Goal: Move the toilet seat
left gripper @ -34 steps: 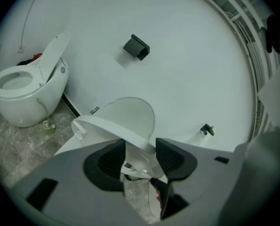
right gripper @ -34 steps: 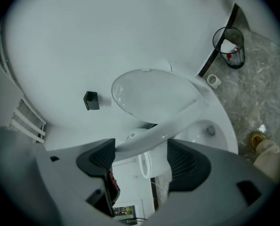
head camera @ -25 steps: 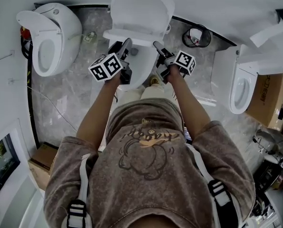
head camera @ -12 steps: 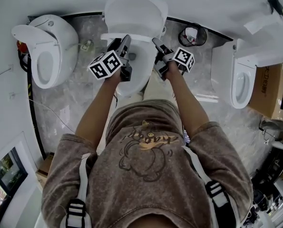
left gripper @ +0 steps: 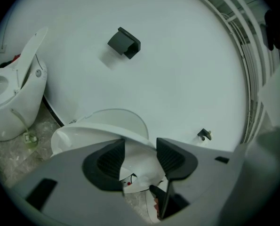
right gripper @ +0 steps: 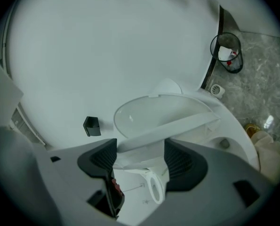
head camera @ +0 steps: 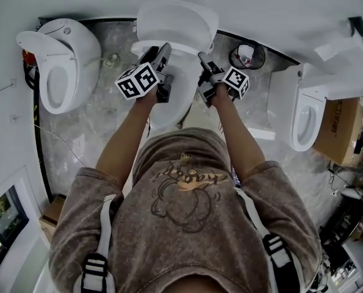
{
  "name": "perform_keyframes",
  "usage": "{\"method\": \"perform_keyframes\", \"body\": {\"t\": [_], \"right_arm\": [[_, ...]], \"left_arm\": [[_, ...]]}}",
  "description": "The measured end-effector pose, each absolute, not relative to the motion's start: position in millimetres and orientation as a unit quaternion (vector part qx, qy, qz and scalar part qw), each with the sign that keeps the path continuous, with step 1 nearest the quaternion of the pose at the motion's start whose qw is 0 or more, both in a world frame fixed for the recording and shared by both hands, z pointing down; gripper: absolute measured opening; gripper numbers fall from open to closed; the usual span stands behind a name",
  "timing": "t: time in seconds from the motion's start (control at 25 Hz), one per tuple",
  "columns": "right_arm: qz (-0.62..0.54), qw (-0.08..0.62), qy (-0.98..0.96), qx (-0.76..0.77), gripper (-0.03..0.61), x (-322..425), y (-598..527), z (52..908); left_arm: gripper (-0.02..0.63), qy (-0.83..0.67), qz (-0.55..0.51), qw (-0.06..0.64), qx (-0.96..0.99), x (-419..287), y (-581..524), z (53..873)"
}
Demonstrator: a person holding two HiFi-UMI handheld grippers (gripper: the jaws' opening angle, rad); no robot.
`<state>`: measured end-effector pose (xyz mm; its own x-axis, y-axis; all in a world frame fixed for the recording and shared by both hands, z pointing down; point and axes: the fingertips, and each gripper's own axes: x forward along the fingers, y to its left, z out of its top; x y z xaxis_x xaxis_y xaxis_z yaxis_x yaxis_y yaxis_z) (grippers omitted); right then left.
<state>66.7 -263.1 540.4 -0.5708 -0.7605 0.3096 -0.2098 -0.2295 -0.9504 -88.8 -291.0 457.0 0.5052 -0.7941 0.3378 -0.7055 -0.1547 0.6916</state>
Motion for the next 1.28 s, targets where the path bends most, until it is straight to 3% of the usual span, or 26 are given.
{"method": "perform_keyframes", "body": {"t": [1.28], "right_arm": [[-0.664, 0.221, 0.586, -0.409, 0.278, 79, -332, 543]], "left_arm": [[0.218, -0.492, -0.026, 0.428, 0.758, -70, -377, 463]]}}
